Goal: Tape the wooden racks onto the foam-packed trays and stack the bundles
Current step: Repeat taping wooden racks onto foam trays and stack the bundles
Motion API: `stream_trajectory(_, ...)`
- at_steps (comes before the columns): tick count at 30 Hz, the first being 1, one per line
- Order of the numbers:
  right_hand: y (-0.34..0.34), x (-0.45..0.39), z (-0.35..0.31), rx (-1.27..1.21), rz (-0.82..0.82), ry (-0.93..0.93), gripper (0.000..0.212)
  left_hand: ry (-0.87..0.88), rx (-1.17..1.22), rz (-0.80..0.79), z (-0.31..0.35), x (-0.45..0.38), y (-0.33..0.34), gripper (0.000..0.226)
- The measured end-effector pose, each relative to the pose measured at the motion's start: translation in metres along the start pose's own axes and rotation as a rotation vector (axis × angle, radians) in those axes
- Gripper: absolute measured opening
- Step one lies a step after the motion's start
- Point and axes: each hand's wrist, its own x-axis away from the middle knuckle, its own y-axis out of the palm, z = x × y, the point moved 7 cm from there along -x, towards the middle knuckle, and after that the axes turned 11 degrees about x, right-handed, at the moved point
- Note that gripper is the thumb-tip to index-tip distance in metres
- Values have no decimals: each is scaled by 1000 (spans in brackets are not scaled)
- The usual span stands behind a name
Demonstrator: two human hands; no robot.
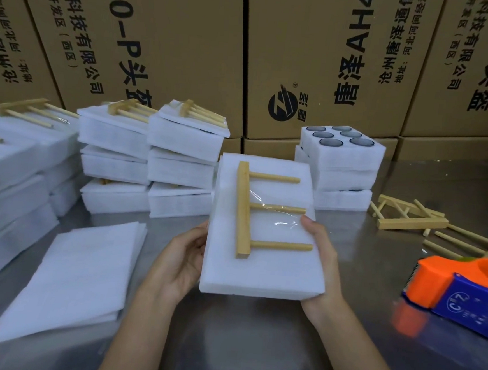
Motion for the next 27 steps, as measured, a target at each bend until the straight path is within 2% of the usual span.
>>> stream_trajectory(7,-6,-1,-3,190,24,-11,50,56,-238,-3,5,0,-5,34)
stream_trajectory(15,-18,-2,-5,317,-103,100,51,188,-266,79,5,0,0,28)
stream_trajectory(18,-21,-2,-4,351,-67,83,47,64,-241,-95,-13,2,15,61)
stream_trajectory(20,-22,-3,-3,341,-17,78,47,21,-295,-208,-22,5,27,56)
stream_trajectory(23,-19,-4,-3,347,-18,78,48,84,-269,-162,-20,5,28,46)
stream_trajectory(27,-26,-6,-4,462,-21,84,56,147,-150,-98,-22,0,25,47)
